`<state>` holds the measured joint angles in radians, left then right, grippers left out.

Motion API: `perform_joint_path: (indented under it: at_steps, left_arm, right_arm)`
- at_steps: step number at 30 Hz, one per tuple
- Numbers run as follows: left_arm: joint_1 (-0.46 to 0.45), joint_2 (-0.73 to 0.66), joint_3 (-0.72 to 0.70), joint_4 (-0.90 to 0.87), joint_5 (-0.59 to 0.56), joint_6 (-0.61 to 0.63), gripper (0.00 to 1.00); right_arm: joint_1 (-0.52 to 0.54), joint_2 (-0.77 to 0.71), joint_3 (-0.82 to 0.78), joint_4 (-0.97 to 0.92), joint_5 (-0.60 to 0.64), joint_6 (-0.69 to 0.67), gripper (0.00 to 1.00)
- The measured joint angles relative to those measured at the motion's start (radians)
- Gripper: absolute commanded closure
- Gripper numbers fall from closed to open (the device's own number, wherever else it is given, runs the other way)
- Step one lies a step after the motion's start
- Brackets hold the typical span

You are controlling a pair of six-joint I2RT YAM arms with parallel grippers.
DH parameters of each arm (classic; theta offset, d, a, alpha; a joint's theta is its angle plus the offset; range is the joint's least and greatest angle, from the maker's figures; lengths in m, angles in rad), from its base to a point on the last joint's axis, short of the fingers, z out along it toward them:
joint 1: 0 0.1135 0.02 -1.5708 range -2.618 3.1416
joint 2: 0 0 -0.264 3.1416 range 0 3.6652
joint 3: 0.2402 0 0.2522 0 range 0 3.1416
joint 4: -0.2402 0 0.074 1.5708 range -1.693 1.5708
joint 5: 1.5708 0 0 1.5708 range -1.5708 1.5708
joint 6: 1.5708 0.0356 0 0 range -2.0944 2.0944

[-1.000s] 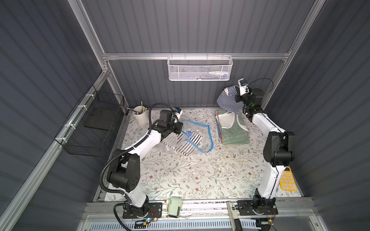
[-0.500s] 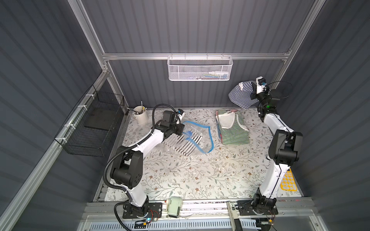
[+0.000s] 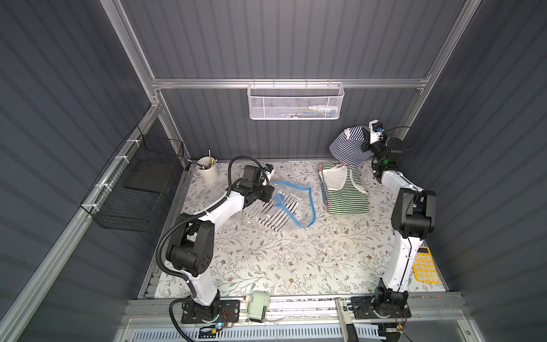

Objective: Take the tank top out of the vacuum bag
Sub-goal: Place the tank top on the tank top.

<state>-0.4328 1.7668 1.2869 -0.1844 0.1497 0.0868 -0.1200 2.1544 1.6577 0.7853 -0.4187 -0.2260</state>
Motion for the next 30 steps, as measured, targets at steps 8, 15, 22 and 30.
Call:
perform_joint_path:
  at_steps: [8, 15, 22, 30]
  left_arm:
    - [-0.01, 0.003, 0.002, -0.003, 0.001, 0.0, 1.0]
    - [-0.018, 0.001, 0.002, -0.003, 0.003, -0.001, 1.0]
    - [-0.027, -0.015, 0.002, -0.002, 0.007, -0.001, 1.0]
    - [-0.033, -0.048, 0.002, -0.003, 0.011, -0.003, 1.0]
  right_arm:
    - [0.049, -0.101, -0.186, 0.044, 0.028, -0.022, 1.0]
    - [0.079, -0.219, -0.334, 0.087, 0.089, -0.041, 1.0]
    - [0.122, -0.305, -0.495, 0.128, 0.174, -0.055, 1.0]
    - [0.153, -0.392, -0.657, 0.132, 0.256, -0.017, 1.0]
